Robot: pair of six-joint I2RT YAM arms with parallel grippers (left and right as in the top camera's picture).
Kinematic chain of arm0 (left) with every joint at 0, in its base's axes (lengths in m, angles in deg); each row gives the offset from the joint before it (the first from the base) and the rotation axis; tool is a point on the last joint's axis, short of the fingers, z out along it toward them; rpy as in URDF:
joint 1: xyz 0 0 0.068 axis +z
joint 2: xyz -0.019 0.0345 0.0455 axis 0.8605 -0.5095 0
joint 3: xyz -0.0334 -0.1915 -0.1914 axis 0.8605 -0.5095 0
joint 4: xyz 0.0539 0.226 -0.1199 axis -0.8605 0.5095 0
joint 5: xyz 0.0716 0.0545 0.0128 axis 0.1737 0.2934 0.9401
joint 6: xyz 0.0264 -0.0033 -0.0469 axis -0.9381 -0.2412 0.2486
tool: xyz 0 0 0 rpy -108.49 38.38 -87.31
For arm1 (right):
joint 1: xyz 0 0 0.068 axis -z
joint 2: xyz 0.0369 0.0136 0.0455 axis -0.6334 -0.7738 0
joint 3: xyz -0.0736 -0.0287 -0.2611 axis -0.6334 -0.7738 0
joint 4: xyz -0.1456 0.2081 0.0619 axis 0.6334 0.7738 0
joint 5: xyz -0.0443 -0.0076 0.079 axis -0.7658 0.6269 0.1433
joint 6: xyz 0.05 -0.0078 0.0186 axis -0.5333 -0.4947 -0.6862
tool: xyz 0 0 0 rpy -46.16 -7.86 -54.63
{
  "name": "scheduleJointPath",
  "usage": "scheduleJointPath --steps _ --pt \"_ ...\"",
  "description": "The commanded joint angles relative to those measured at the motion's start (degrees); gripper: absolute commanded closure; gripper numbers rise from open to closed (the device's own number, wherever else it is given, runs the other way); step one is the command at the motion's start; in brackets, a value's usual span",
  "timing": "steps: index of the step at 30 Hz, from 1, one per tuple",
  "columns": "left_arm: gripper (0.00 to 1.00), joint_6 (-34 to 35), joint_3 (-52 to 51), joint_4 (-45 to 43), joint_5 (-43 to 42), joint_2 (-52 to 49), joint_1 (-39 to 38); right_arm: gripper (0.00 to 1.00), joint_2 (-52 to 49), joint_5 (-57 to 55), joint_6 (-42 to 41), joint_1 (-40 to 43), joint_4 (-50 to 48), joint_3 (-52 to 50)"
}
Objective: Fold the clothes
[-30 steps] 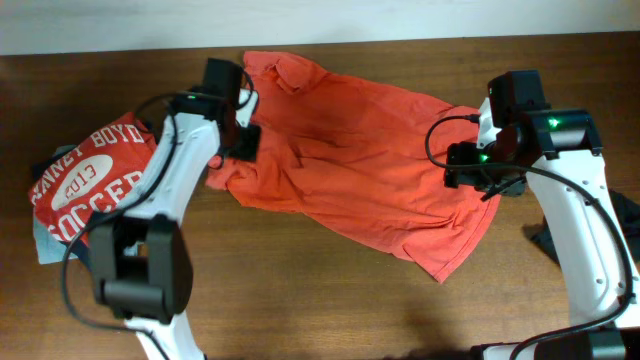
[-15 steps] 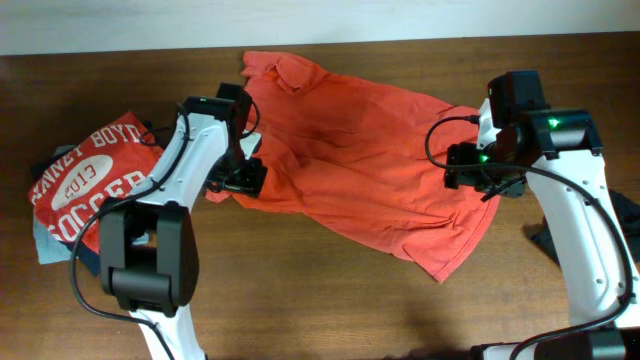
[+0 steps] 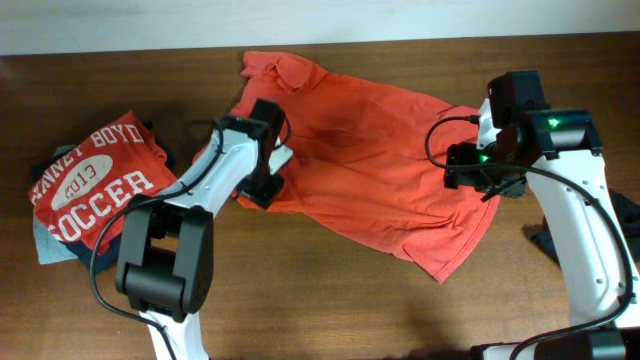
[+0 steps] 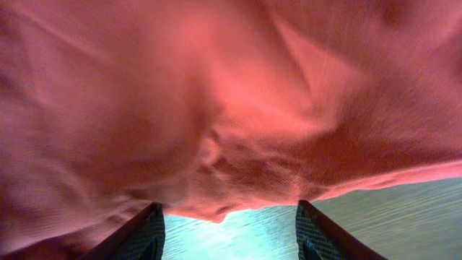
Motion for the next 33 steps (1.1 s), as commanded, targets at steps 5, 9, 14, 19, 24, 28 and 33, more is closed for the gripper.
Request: scheduleJointPath --steps 5,9,14,19,24,28,33 --pt "0.43 -3.8 -6.0 -4.9 0.9 1.2 0.2 0.28 0.5 -1.7 -0.3 -0.4 0.0 0.5" --pt "0.49 -6.2 -8.6 -9.7 0.9 1.2 0.2 0.27 0.5 -1.8 -0.3 -0.4 0.0 0.5" --pt "0.84 -6.2 -9.6 -12.5 1.3 1.2 0.2 0.27 0.5 -1.8 -0.3 -0.4 0.0 0.5" --pt "0.99 -3.6 -4.9 -3.5 2.8 2.3 -0.2 0.27 0.5 -1.8 -0.3 -0.4 0.1 0.5" --pt "0.99 -2.3 15.7 20.1 2.8 6.6 -2.0 0.27 0.5 -2.3 -0.3 -0.4 0.1 0.5" --pt "0.99 -2.3 24.0 25.3 2.8 7.6 -2.1 0.23 0.4 -3.1 -0.5 -0.4 0.9 0.5" --pt "0.99 -2.3 26.0 26.8 2.8 7.6 -2.0 0.19 -0.6 -3.0 -1.4 -0.3 1.7 -1.0"
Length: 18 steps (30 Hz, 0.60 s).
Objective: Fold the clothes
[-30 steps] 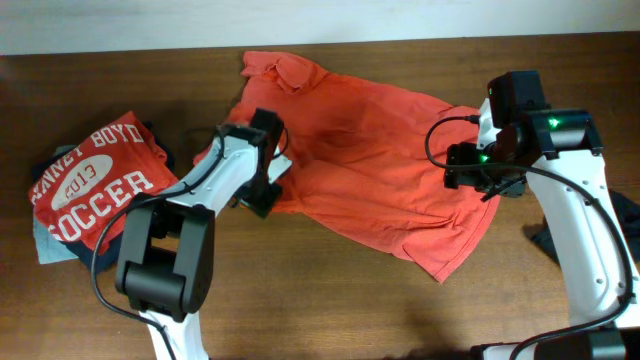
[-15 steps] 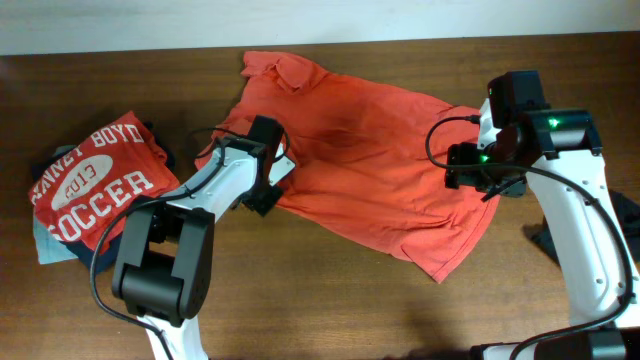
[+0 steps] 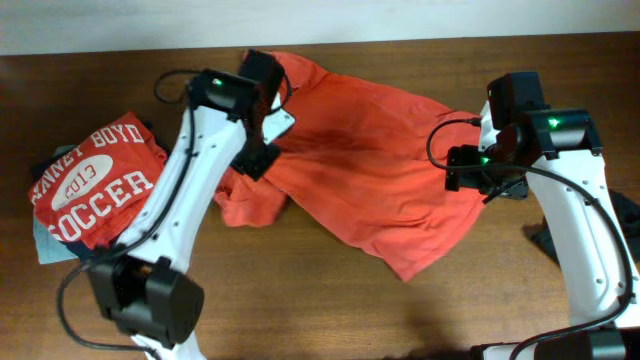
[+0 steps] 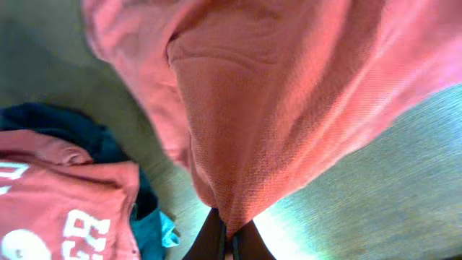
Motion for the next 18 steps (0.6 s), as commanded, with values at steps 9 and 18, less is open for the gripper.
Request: scheduleJointPath --steps 9,18 --pt "0.99 0.7 0.5 0.4 0.6 0.1 0.2 0.18 -4.1 10.4 -1.8 -0.4 -2.2 -13.5" --pt "0.99 0.7 0.5 -0.7 0.6 0.1 0.1 0.23 -4.2 19.8 3.7 -2.6 -4.3 -23.1"
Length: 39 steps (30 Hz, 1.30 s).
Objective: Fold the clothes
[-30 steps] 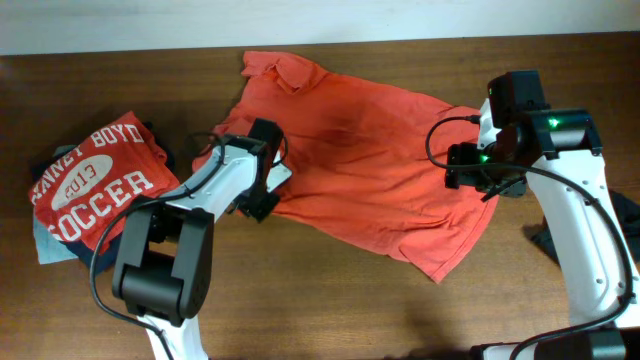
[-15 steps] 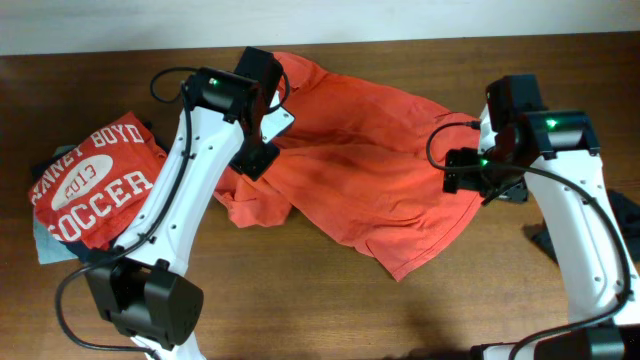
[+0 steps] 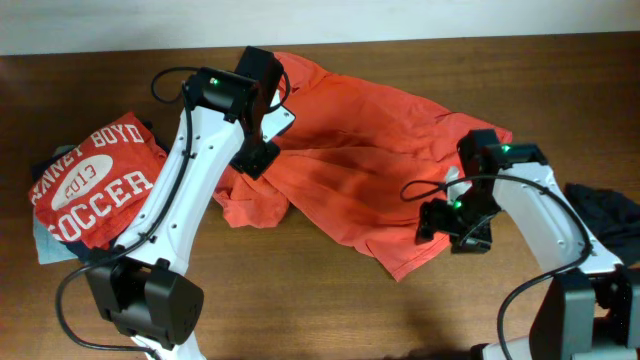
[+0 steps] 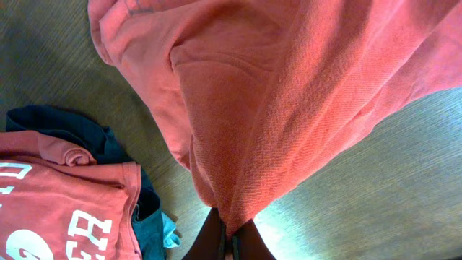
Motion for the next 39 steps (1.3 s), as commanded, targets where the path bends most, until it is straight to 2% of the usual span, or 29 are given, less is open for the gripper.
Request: scheduleJointPath --steps 1,10,20,23,27,30,34,36,39 --pt "0.99 0.7 0.2 -0.5 0.6 -0.1 0.1 0.23 0.1 4.1 2.0 -3.1 0.0 -1.9" --pt "0.99 0.8 0.2 -0.6 0.6 -0.1 0.1 0.19 0.1 0.7 -6.1 -11.5 -11.2 -10.6" --pt "0.99 0.8 0.2 -0.6 0.6 -0.1 0.1 0.31 0.1 0.5 -13.2 -12.7 -18.1 -17.5" --pt "0.99 0.8 0.2 -0.5 0.6 -0.1 0.1 0.38 0.1 0.5 -16.3 -12.7 -21.4 -19.6" --pt "0.99 0.8 0.2 -0.4 0.6 -0.1 0.1 0.55 0.1 0.5 -17.1 -12.7 -23.7 -20.3" --pt "0.99 0.8 0.2 -0.4 0.6 -0.1 0.1 0.75 0.1 0.2 -17.1 -12.7 -24.1 -20.3" --pt "0.99 0.8 0.2 -0.3 0.6 -0.1 0.1 0.94 0.1 -0.7 -17.0 -12.6 -23.8 -19.8" --pt "0.99 0.8 0.2 -0.1 0.6 -0.1 0.2 0.96 0.5 -2.0 -16.9 -12.6 -22.4 -19.2" --pt "0.99 0.8 0.2 0.3 0.7 -0.1 0.2 0.96 3.2 -9.2 -16.9 -12.6 -14.4 -15.8"
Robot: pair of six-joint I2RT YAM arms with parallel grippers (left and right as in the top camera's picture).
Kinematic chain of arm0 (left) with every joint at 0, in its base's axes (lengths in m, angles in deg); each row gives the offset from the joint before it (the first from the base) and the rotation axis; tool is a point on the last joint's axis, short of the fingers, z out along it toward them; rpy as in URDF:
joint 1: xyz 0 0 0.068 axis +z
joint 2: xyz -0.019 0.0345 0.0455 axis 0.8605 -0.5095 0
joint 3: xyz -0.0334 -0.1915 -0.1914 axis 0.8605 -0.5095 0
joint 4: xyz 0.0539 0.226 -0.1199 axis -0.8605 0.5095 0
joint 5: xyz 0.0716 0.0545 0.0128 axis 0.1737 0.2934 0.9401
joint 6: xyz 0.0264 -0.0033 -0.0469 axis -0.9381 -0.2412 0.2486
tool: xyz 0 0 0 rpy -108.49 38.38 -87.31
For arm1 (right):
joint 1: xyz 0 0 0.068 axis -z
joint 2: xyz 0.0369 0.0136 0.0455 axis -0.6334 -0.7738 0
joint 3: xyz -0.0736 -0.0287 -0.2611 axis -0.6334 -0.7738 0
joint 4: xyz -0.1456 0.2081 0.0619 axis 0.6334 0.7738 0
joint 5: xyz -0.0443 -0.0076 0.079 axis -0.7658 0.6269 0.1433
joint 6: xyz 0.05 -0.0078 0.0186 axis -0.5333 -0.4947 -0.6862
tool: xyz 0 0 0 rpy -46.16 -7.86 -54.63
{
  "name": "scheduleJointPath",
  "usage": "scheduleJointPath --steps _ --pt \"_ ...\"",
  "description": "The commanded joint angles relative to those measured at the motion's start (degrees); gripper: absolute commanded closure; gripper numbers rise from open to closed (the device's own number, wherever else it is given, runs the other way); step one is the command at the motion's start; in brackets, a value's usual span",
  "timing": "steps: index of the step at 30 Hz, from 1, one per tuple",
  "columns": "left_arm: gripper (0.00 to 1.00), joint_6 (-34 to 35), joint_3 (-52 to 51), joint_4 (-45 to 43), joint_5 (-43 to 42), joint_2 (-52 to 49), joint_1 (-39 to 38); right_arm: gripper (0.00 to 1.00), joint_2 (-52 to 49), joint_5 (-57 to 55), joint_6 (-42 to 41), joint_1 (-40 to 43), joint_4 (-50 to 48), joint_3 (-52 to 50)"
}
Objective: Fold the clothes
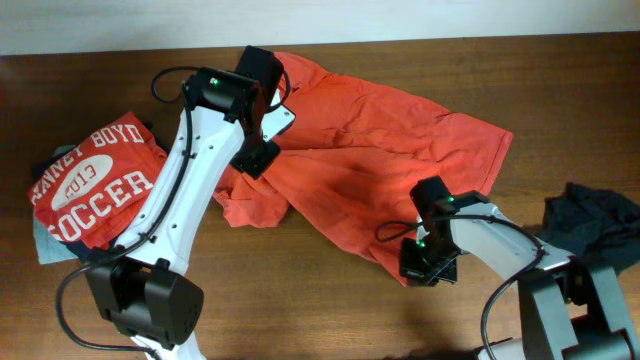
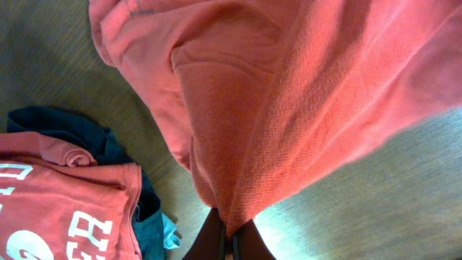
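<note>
An orange polo shirt (image 1: pixel 380 170) lies spread across the middle of the table, collar at the far edge. My left gripper (image 1: pixel 257 155) is shut on a bunch of its cloth near the left side. In the left wrist view the fingertips (image 2: pixel 231 237) pinch the orange fabric (image 2: pixel 289 94), which hangs away from them above the wood. My right gripper (image 1: pixel 428 266) is low at the shirt's near hem corner, and the overhead view does not show whether its fingers are open or shut.
A folded red "Boyd Soccer" shirt (image 1: pixel 95 185) tops a pile at the left, with dark blue and teal clothes (image 2: pixel 86 133) under it. A dark garment (image 1: pixel 592 215) lies crumpled at the right edge. Bare brown wood runs along the table's front.
My right arm has moved down and left, from beside the hem to the shirt's near corner. The shirt's right side now lies flat and uncovered. The left gripper holds as before.
First my left gripper was open at the shirt's left edge, with the right gripper at its right edge. Then the left was shut on cloth, raised toward the back. The right arm left the right edge, stood beside the near hem, and is now at the near corner.
</note>
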Motion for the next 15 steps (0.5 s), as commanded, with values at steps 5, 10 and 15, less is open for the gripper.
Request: scheduleJointPath --steps 5,10,15 --pt "0.99 0.7 0.2 0.6 0.8 -0.1 0.2 0.96 9.1 -15.7 -0.3 -0.3 13.2 9.2" --pt "0.99 0.7 0.2 1.3 0.8 -0.1 0.2 0.96 15.1 -23.1 -4.8 0.2 20.3 15.0" --pt "0.99 0.7 0.2 1.8 0.9 -0.1 0.2 0.96 17.9 -29.1 -6.7 3.1 24.0 19.5"
